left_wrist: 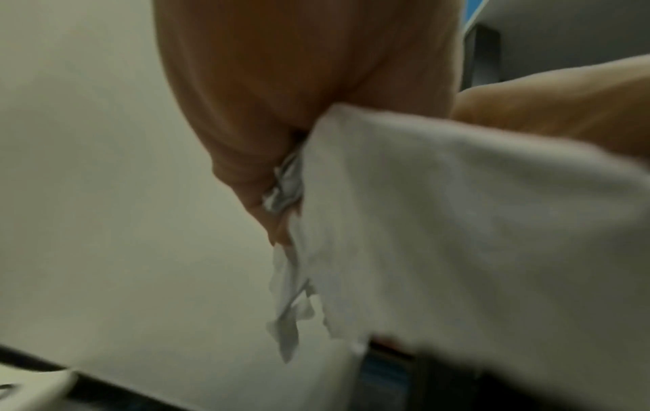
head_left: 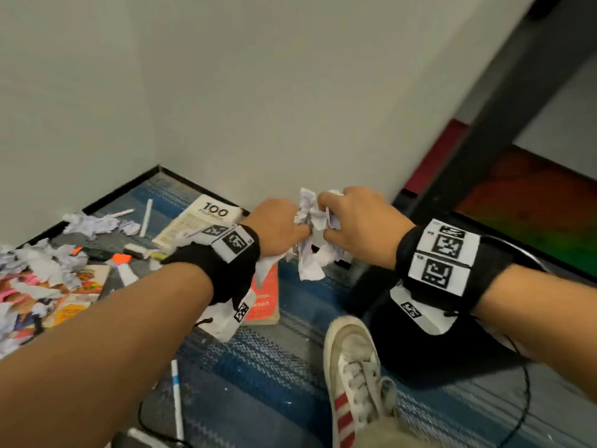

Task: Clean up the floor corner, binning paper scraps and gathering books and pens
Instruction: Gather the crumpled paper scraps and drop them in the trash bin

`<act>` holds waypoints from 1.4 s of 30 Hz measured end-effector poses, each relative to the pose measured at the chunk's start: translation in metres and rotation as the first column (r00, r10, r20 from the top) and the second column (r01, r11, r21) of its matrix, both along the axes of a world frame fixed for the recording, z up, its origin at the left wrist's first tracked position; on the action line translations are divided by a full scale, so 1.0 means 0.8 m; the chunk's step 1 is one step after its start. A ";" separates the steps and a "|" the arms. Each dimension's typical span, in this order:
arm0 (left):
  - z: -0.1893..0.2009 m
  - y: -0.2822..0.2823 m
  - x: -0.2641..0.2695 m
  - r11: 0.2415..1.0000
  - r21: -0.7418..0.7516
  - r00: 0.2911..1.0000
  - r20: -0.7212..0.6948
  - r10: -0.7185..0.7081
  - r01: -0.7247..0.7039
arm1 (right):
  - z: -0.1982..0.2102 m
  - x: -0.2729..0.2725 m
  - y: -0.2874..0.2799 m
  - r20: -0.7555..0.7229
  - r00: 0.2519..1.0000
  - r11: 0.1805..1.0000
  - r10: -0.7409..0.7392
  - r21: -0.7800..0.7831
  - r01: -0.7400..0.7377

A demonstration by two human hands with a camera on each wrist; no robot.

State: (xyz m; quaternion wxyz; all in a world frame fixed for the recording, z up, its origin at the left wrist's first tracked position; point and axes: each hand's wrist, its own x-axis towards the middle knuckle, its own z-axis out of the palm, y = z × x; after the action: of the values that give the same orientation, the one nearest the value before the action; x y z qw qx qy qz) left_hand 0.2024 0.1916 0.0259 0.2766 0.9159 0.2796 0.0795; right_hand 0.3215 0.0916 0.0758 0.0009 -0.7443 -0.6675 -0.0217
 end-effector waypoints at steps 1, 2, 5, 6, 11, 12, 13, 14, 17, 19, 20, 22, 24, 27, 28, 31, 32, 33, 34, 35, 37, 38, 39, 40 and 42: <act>0.011 -0.014 0.013 0.998 -0.044 0.999 0.026 -0.038 0.039 | 0.015 0.004 -0.022 0.026 1.000 1.000 -0.001 0.013 0.001; 0.022 -0.028 0.027 0.994 -0.087 0.996 0.059 -0.065 0.070 | 0.027 0.010 -0.043 0.058 0.998 1.000 -0.012 0.027 0.010; 0.050 -0.072 0.068 0.981 -0.159 0.978 0.194 -0.078 0.110 | 0.062 0.035 -0.097 0.138 0.988 0.995 -0.063 0.088 0.051; 0.060 -0.089 0.082 0.977 -0.182 0.964 0.257 -0.065 0.115 | 0.072 0.047 -0.113 0.140 0.987 0.991 -0.079 0.119 0.062; 0.090 -0.177 0.161 0.974 -0.190 0.887 0.461 -0.026 0.127 | 0.090 0.134 -0.192 -0.025 0.988 0.938 -0.153 0.310 0.153; 0.087 -0.191 0.180 0.978 -0.174 0.889 0.458 -0.022 0.114 | 0.085 0.152 -0.207 -0.051 0.983 0.925 -0.177 0.332 0.184; 0.083 -0.202 0.198 0.984 -0.149 0.893 0.450 -0.020 0.098 | 0.078 0.169 -0.219 -0.071 0.978 0.913 -0.198 0.350 0.210; 0.077 -0.211 0.216 0.989 -0.122 0.902 0.431 -0.028 0.089 | 0.069 0.184 -0.229 -0.089 0.972 0.904 -0.219 0.357 0.236; 0.055 -0.226 0.259 0.993 -0.068 0.945 0.320 -0.067 0.093 | 0.031 0.228 -0.251 -0.198 0.949 0.896 -0.246 0.327 0.300; 0.034 -0.225 0.283 0.991 -0.061 0.974 0.197 -0.108 0.123 | 0.002 0.251 -0.256 -0.299 0.921 0.914 -0.249 0.242 0.325; 0.022 -0.226 0.294 0.989 -0.050 0.984 0.120 -0.135 0.142 | -0.013 0.260 -0.258 -0.321 0.912 0.931 -0.257 0.171 0.323; 0.011 -0.230 0.308 0.965 0.045 0.964 -0.082 -0.253 0.257 | -0.037 0.273 -0.264 -0.189 0.928 0.947 -0.321 -0.066 0.315; 0.010 -0.240 0.314 0.891 0.167 0.866 -0.363 -0.343 0.422 | -0.051 0.281 -0.268 0.049 0.958 0.894 -0.283 -0.347 0.282; 0.012 -0.255 0.320 0.890 0.126 0.798 -0.509 -0.321 0.439 | -0.047 0.288 -0.268 -0.049 0.983 0.857 -0.174 -0.499 0.127; 0.013 -0.260 0.322 0.907 0.092 0.804 -0.504 -0.314 0.412 | -0.043 0.289 -0.268 -0.134 0.981 0.873 -0.139 -0.484 0.058; 0.024 -0.261 0.326 0.947 0.003 0.855 -0.430 -0.290 0.322 | -0.023 0.294 -0.264 -0.205 0.977 0.914 -0.059 -0.405 -0.029; 0.031 -0.258 0.324 0.957 -0.034 0.869 -0.411 -0.275 0.287 | -0.016 0.297 -0.261 -0.202 0.978 0.929 -0.054 -0.370 -0.025; 0.039 -0.253 0.322 0.963 -0.077 0.885 -0.382 -0.267 0.257 | -0.009 0.298 -0.260 -0.198 0.978 0.942 -0.071 -0.334 0.000; 0.046 -0.246 0.319 0.964 -0.137 0.903 -0.339 -0.263 0.229 | -0.002 0.300 -0.258 -0.194 0.976 0.955 -0.098 -0.294 0.038; 0.056 -0.241 0.315 0.957 -0.212 0.927 -0.277 -0.251 0.196 | 0.005 0.300 -0.256 -0.180 0.976 0.963 -0.125 -0.260 0.076; 0.073 -0.230 0.301 0.929 -0.339 0.961 -0.169 -0.217 0.150 | 0.021 0.295 -0.250 -0.129 0.983 0.972 -0.133 -0.212 0.103; 0.081 -0.223 0.293 0.923 -0.355 0.969 -0.134 -0.209 0.150 | 0.030 0.289 -0.246 -0.107 0.987 0.977 -0.123 -0.190 0.102; 0.089 -0.216 0.283 0.927 -0.340 0.971 -0.114 -0.209 0.160 | 0.038 0.281 -0.241 -0.094 0.989 0.983 -0.111 -0.160 0.096; 0.096 -0.207 0.272 0.933 -0.319 0.973 -0.097 -0.209 0.168 | 0.045 0.270 -0.234 -0.084 0.992 0.989 -0.094 -0.126 0.083; 0.103 -0.188 0.247 0.951 -0.262 0.972 -0.119 -0.202 0.166 | 0.057 0.242 -0.217 -0.055 0.997 0.997 -0.062 -0.059 0.058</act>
State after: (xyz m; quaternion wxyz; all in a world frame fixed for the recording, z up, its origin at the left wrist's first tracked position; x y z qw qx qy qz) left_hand 0.3999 0.0412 0.1082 0.3752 0.8992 0.2199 -0.0491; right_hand 0.5152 -0.0816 0.1215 -0.0022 -0.7640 -0.6449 0.0186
